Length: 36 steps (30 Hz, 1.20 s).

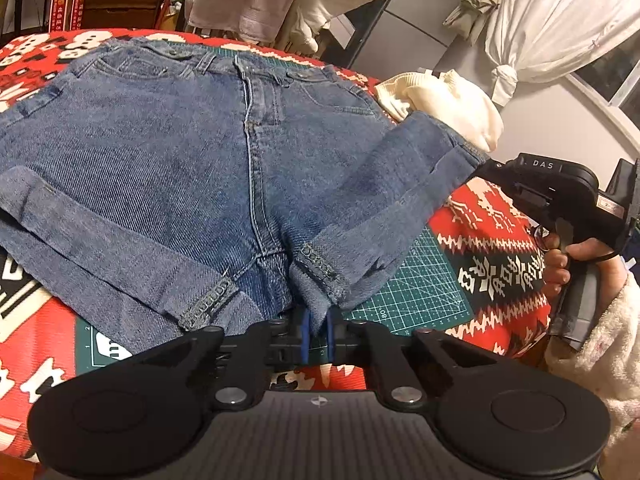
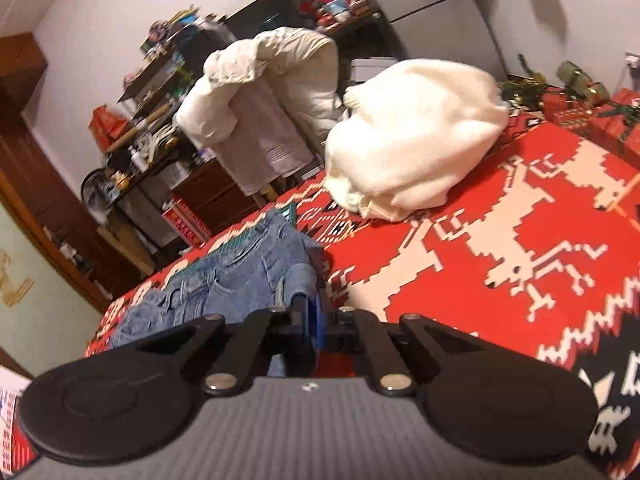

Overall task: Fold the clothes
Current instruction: 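Open both grippers and release the flattened shorts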

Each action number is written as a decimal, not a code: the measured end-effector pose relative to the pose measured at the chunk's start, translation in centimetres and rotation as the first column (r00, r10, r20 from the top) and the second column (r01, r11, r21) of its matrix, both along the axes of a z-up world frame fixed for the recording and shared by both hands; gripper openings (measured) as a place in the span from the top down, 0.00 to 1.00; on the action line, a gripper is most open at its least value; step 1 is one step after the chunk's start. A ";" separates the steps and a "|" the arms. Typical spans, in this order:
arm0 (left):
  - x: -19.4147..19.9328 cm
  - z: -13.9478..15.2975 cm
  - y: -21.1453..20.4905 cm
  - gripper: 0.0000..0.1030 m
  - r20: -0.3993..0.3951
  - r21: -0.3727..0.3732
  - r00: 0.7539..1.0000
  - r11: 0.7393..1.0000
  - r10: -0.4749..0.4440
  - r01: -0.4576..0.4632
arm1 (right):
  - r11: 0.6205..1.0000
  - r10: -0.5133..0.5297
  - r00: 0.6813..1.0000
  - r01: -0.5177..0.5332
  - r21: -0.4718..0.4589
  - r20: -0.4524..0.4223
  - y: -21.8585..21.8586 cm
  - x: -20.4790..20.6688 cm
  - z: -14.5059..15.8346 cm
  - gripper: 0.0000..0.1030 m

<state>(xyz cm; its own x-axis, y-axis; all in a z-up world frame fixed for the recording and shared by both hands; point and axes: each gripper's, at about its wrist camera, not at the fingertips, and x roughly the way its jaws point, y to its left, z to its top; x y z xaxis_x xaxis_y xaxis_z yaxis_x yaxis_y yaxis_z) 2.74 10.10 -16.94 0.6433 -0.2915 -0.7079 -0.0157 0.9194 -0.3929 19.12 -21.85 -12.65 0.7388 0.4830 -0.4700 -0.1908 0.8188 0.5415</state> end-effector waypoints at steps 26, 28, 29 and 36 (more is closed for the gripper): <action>-1.4 0.3 -0.5 0.91 -0.055 0.104 0.996 0.992 -0.072 0.077 | 0.975 -0.111 0.987 0.086 -0.205 -0.115 -1.7 -3.5 -2.3 0.88; -1.8 0.6 -0.5 0.91 -0.047 0.103 0.996 0.992 -0.072 0.076 | 0.975 -0.110 0.988 0.085 -0.206 -0.110 -2.1 -4.0 -1.9 0.86; -2.0 0.8 -0.5 0.91 -0.043 0.103 0.996 0.992 -0.072 0.076 | 0.975 -0.108 0.988 0.084 -0.207 -0.108 -2.4 -4.3 -1.7 0.86; -3.6 2.8 -0.3 0.72 0.017 0.085 0.997 0.994 -0.071 0.069 | 0.959 -0.048 0.998 0.036 -0.281 -0.039 -1.3 -8.2 1.3 0.72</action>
